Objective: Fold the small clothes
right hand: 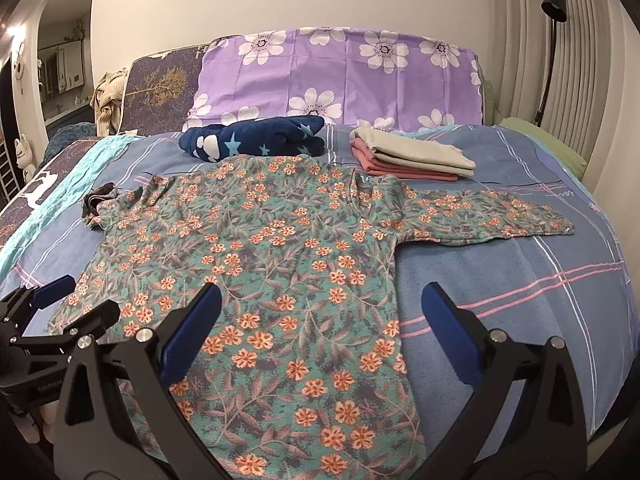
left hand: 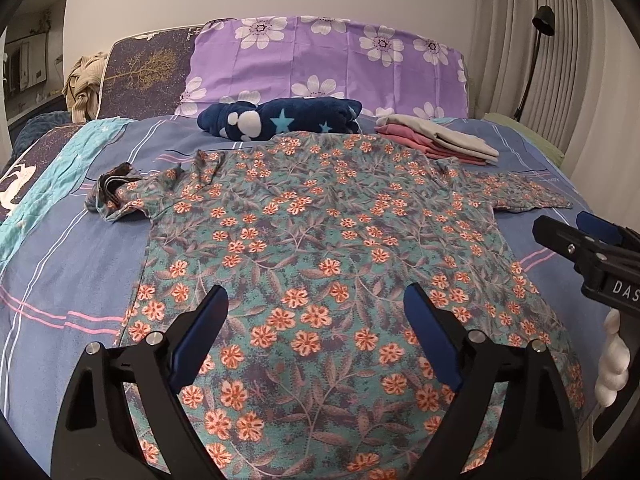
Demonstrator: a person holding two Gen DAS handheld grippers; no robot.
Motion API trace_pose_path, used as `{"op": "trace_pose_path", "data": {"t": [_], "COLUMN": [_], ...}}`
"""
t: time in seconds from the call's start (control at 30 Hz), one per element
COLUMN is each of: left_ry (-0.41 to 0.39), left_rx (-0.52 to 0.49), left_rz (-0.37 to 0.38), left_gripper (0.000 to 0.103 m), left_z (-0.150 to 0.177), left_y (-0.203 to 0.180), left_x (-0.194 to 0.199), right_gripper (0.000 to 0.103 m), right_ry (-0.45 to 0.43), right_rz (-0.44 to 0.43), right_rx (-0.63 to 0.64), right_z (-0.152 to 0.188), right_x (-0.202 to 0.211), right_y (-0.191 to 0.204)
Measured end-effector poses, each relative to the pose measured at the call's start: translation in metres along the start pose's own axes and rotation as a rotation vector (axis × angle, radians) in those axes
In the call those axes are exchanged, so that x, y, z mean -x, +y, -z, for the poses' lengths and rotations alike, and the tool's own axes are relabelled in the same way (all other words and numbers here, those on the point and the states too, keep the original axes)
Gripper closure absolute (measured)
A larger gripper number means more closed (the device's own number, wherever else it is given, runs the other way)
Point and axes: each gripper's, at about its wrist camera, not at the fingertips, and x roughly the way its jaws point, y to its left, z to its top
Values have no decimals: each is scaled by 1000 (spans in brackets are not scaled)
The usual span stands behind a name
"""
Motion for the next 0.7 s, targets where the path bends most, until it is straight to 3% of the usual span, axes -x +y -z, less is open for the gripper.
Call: {"op": "trace_pose_path", "data": {"t": [0.4,0.47,0.63,0.7], "left_ry": [-29,-28,6,11], "left_rx": [20,33,60,71], "left_rz": [-12,-5,-22,-31], "left_gripper": [13,17,27,28], "left_z": [-6,-8,-14,-16], "left_y": [9,15,31,37], "left_x": [-2,-3,-10,-11], "right_gripper": [3,9,41,45], "right_ry": [12,15,82,99], "right_rz": [-3,-1,-90,-102], "right_rx": [-1,-7,-47,-41], "right_z": [-2,-3,-5,-6], "right_x": [-8,-10,-24,-28], "right_y": [-5,-7,-16,-16]}}
